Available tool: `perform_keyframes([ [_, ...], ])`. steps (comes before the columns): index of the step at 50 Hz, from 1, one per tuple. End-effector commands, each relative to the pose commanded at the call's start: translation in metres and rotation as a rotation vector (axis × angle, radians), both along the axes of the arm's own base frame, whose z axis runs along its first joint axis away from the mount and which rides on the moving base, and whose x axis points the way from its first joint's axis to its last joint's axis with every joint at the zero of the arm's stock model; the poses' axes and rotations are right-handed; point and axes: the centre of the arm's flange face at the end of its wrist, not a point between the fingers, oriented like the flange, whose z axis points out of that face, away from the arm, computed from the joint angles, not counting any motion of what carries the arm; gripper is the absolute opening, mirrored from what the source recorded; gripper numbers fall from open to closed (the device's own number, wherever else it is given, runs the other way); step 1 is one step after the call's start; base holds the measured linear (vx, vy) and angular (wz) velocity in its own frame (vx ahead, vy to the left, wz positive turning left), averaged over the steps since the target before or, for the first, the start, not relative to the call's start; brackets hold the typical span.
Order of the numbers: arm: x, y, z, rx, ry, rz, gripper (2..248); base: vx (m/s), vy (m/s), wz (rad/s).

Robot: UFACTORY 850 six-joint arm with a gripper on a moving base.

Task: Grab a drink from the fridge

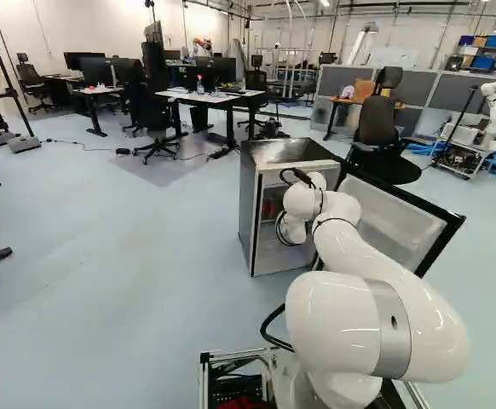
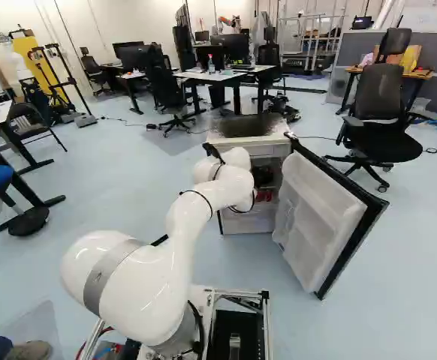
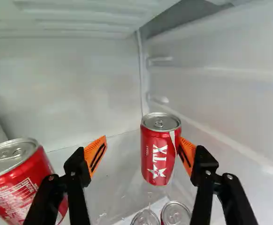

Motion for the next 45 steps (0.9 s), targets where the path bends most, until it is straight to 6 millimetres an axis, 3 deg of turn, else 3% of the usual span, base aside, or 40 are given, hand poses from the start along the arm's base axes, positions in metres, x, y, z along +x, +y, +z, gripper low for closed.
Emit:
perform_keyframes([
  [36, 0.005, -0.0097, -0.006, -0.015, -0.031, 0.001, 206, 0.0, 0.0, 0.0],
  [37, 0.005, -0.0097, -0.006, -0.015, -0.031, 0.001, 173, 0.0, 0.0, 0.0],
  [41, 0.005, -0.0097, -0.006, -0.015, -0.031, 0.001, 173, 0.0, 0.0, 0.0],
  [42, 0.005, -0.0097, -0.006, -0.015, -0.031, 0.001, 134, 0.0, 0.0, 0.0],
  [45, 0.005, -0.0097, -0.006, -0.015, -0.031, 0.001, 134, 0.0, 0.0, 0.0],
])
